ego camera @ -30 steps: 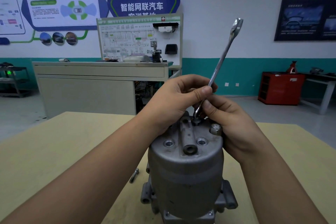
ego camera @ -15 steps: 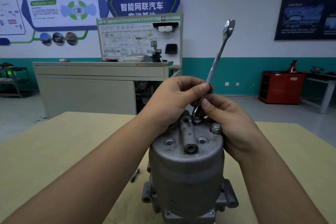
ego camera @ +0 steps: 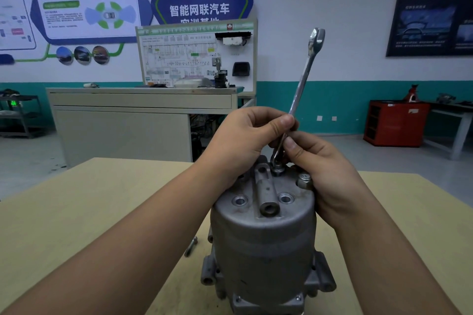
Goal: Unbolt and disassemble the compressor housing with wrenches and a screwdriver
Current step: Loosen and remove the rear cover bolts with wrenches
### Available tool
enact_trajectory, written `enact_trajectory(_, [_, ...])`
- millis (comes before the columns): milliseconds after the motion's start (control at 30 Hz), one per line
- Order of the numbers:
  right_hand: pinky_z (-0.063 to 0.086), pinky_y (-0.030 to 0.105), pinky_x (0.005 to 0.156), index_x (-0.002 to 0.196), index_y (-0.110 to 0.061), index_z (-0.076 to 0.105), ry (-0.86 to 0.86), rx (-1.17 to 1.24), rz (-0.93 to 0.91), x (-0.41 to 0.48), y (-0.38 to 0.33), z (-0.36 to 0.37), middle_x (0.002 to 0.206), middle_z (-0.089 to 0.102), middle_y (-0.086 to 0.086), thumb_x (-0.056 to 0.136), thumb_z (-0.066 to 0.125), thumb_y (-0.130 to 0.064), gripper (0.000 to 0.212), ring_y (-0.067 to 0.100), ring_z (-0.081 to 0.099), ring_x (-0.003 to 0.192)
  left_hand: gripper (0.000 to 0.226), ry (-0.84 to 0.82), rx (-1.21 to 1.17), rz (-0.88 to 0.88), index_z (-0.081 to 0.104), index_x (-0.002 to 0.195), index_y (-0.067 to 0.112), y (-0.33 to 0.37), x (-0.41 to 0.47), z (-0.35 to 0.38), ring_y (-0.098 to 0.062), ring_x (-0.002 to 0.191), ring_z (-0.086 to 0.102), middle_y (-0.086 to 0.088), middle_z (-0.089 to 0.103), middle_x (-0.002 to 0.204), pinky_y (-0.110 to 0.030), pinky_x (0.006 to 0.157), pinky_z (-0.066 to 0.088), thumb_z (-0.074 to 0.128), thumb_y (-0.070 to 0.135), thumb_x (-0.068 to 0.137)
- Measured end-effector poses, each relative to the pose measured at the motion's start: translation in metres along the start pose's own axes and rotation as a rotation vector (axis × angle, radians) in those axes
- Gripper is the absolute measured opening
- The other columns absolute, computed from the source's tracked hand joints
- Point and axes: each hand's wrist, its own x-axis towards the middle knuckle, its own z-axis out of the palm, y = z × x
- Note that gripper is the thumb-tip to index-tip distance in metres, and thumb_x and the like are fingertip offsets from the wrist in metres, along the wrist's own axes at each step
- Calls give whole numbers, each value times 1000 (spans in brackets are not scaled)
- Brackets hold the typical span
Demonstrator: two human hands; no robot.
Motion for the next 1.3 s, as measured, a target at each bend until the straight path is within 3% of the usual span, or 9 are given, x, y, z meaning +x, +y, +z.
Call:
enact_trajectory(200, [49,12,63,86,-20,70,-7,-224,-88,-1,-2,-2,73,72,-10,68,63,-26,21,-3,64,70,18,38,-16,-24,72,70,21,-2,-1,-2,-17,73,61,-1,69,72,-31,76,50,66,37,69])
enact_trajectory(367, [52,13,67,79,-29,70,39,-399,-144,-2,-4,-1,80,73,-11,72,66,-25,9,-2,66,77,16,49,-8,-29,71,70,20,-3,-1,-4,-12,71,61,2,69,70,-28,74,49,64,21,85])
enact_trajectory(500, [49,7,68,74,-45,63,76,-720,-258,-4,-9,1,80,69,-25,85,65,-21,26,-8,63,83,17,56,-43,-33,71,69,19,-3,-3,-6,-11,72,63,0,69,72,-27,77,50,64,23,84])
enact_trajectory(600, [44,2,68,82,-43,66,68,-816,-299,-5,-10,5,73,65,-32,88,62,-19,25,-13,60,83,19,77,-69,-39,68,71,15,-2,-5,-7,-10,68,60,-1,67,70,-22,70,49,67,33,72])
enact_trajectory(733, [44,3,62,75,-44,63,62,-766,-257,-5,-10,5,77,68,-28,90,60,-18,29,-13,60,82,24,74,-97,-37,63,71,13,-2,-6,-7,-9,69,60,-1,66,74,-23,72,45,67,36,65])
enact_trajectory(900, [47,9,57,72,-33,68,84,-643,-188,-2,-8,5,83,72,-11,89,60,-15,25,-1,64,79,21,-15,-202,-2,75,71,22,0,-7,-9,-5,88,63,6,72,84,-26,83,44,62,37,78])
enact_trajectory(1033, [50,23,58,70,-29,71,90,-570,-147,-1,-5,2,77,71,-5,89,59,-13,28,7,63,75,26,-113,-227,22,76,83,30,2,-8,-10,-2,99,61,11,72,94,-42,97,34,52,38,88])
enact_trajectory(1133, [49,26,62,70,-29,74,53,-478,-103,-1,-3,0,74,70,-6,90,57,-11,32,5,62,73,25,-196,-313,21,76,88,29,2,-8,-10,-4,94,65,8,73,92,-42,94,36,60,46,78])
enact_trajectory(1300, [49,15,63,72,-24,76,-44,-303,-63,-1,-3,-2,75,72,-6,74,58,-21,18,2,66,73,17,-224,-435,18,75,76,26,2,-8,-10,-6,81,68,5,72,77,-21,72,53,63,35,67])
